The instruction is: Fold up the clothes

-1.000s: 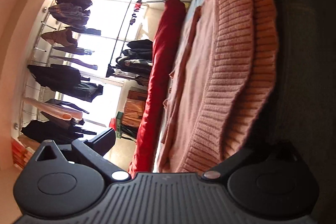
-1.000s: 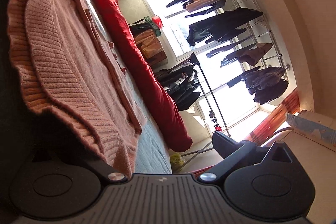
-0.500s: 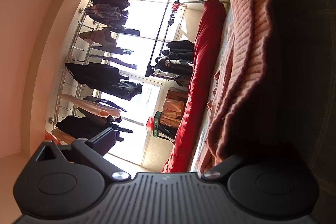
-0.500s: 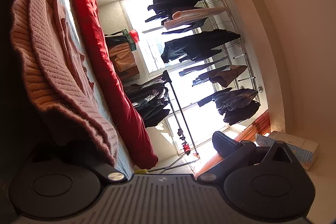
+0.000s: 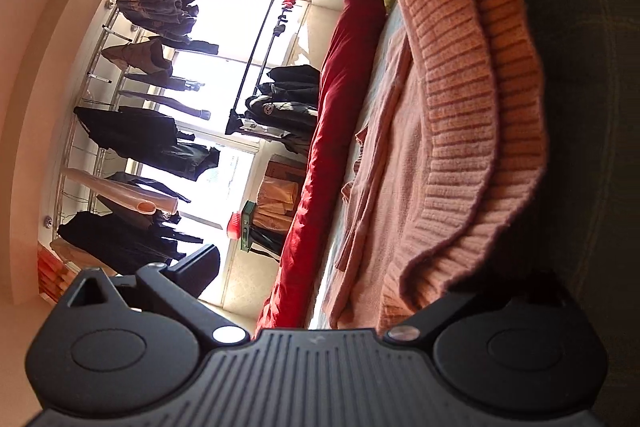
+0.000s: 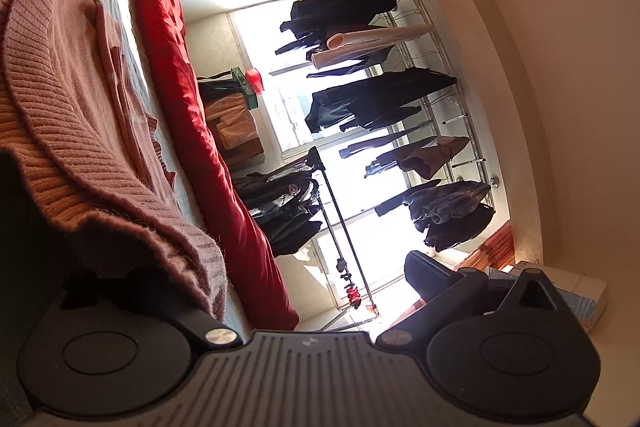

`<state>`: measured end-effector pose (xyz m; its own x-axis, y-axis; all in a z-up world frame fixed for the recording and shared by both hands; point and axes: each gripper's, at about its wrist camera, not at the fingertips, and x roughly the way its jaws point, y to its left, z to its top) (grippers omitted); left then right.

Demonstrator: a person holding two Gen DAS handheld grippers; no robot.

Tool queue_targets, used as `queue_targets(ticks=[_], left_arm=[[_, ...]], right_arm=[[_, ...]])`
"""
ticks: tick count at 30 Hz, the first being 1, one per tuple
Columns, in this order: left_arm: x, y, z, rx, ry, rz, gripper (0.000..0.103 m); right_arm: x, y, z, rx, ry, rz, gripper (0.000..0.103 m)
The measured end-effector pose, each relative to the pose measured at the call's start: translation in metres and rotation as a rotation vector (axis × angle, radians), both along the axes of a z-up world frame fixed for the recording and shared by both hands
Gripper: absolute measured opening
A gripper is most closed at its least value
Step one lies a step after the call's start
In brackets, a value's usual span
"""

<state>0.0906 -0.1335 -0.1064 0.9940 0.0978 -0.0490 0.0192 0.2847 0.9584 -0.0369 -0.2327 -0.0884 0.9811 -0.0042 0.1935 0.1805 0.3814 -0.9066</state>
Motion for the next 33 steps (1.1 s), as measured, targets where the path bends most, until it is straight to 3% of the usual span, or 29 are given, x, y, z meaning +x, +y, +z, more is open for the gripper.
queue_targets(ticks=[2,5,9,12,20,29,33], left_arm=[[0.007,0.001,0.002,-0.034,0.015,0.023,0.103],[0.005,0.007,0.004,-0.043,-0.040,0.055,0.103],[0.001,0.022,0.004,-0.060,-0.027,0.103,0.103],[-0.008,0.028,0.008,-0.082,-0.045,0.098,0.103],[-0.013,0.022,0.021,-0.052,-0.122,0.089,0.103],[-0.002,0.024,0.036,-0.007,-0.154,0.083,0.103],[0.016,0.028,0.046,-0.021,-0.124,0.086,0.103]], right_arm=[[-0.004,-0.002,-0.002,0.000,0.011,-0.009,0.103],[-0.010,-0.006,-0.005,-0.002,0.023,-0.022,0.103],[-0.016,-0.010,-0.010,0.002,0.048,-0.025,0.103],[-0.018,-0.010,-0.015,-0.004,0.073,-0.025,0.103],[-0.015,-0.010,-0.010,-0.006,0.063,-0.036,0.103],[0.018,-0.004,0.008,-0.010,0.011,-0.021,0.103],[0.044,0.000,0.018,-0.006,0.001,-0.006,0.103]])
